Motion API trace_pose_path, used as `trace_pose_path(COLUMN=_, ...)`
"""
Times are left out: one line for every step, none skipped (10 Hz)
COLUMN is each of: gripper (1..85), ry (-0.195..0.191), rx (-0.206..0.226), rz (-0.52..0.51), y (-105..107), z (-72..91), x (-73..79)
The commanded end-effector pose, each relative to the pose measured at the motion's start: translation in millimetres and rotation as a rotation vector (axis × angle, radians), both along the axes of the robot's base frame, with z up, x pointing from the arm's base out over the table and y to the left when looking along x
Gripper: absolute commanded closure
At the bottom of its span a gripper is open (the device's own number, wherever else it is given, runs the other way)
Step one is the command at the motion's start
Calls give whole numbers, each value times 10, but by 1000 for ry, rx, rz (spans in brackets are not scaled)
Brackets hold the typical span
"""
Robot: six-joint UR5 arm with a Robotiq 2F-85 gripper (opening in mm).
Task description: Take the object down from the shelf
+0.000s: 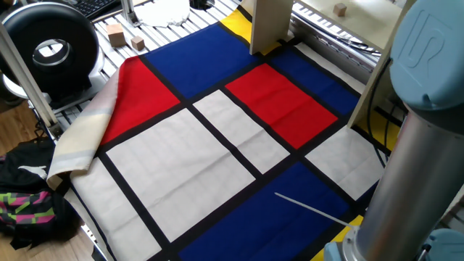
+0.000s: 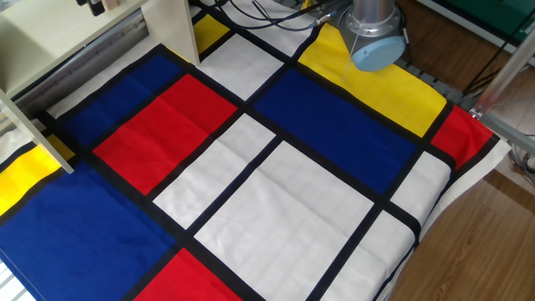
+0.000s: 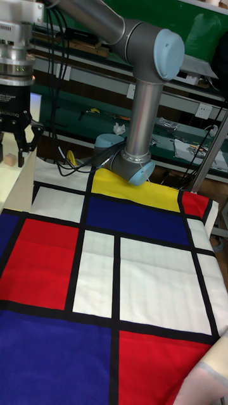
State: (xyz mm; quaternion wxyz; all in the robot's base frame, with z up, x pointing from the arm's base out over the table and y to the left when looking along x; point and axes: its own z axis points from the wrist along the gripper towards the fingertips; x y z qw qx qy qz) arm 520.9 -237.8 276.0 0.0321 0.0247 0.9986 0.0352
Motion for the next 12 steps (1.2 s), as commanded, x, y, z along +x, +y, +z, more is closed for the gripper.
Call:
trace_pose_path(gripper=393, ry=-36, rx=29, rz=-20, y=26, z=-92, x=-98)
trace_pose_path(gripper=393, ry=-34, rx=26, rz=-24, y=12, z=-89, x=-137)
trace_pose_path(gripper=393, ry=-32, rx=28, rz=-26, y=9, z=-77, x=-156)
trace_pose_path(gripper=393, ry=-30, rx=26, rz=-27, y=-6, z=-77, x=-179)
trace_pose_path(gripper=397, ry=-32, rx=28, rz=-29, y=-16, z=-86, x=-190)
trace_pose_path(gripper=397, ry=-32, rx=28, rz=-29, y=-24, z=-92, x=-198)
trace_pose_path(gripper=407, ry=-30, rx=27, rz=-33, y=-32, z=-96, x=-206)
trace_pose_path(gripper=447, ry=-30, rx=31, rz=-55, y=-23, z=-96, x=-200)
trace_pose_path(gripper=537, ry=-42, rx=37, rz=-80, y=-15, z=-92, x=-163)
trace_pose_path(gripper=603, ry=-50, rx=40, rz=-96, y=-14, z=-89, x=-141)
trace_pose_path(gripper=623, ry=-52, rx=43, rz=-103, y=-13, z=-88, x=-134)
trace_pose_path(gripper=653, ry=-56, rx=44, rz=-115, y=-9, z=-87, x=-117)
